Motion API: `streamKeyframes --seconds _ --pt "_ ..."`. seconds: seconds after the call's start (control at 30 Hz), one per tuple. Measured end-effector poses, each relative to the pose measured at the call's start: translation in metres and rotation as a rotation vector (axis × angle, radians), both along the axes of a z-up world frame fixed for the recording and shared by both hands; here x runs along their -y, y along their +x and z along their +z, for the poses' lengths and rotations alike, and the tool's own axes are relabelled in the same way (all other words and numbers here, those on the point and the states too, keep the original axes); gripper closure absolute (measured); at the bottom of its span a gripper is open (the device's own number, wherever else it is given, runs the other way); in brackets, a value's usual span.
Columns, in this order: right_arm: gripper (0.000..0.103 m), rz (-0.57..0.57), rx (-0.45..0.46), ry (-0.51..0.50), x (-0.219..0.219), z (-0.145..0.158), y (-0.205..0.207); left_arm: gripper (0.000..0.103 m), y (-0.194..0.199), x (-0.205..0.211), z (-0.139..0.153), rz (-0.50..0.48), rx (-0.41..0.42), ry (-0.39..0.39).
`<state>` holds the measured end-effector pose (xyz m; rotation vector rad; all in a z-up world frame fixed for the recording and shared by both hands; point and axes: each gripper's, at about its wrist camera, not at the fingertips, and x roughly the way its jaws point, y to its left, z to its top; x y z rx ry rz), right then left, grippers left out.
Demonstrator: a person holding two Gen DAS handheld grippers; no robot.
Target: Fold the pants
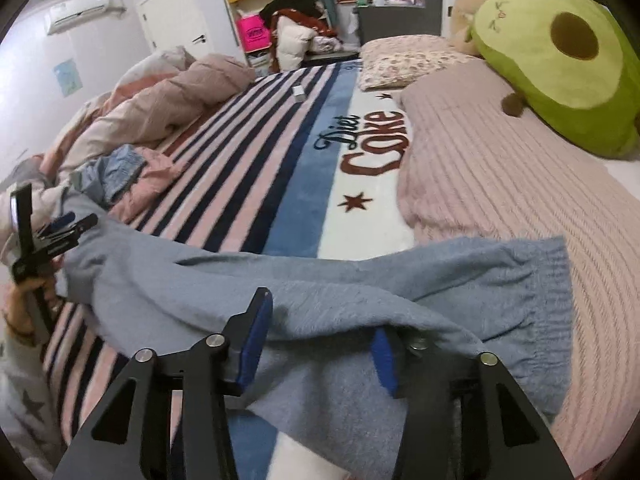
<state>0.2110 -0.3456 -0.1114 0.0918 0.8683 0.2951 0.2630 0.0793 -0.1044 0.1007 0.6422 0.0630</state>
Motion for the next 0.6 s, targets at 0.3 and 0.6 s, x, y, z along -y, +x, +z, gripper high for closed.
streamKeyframes --seconds 0.3,0.6 --pt "0.029 -0.006 0.04 -0.07 0.013 0.037 -0.047 0.01 -0.05 0.003 0.013 -0.067 -0.021 -0.081" --pt "0.074 0.037 -0.059 -0.117 0.009 -0.006 -0.081 0.01 -0.087 0.034 -0.004 -0.188 -0.083 -0.182"
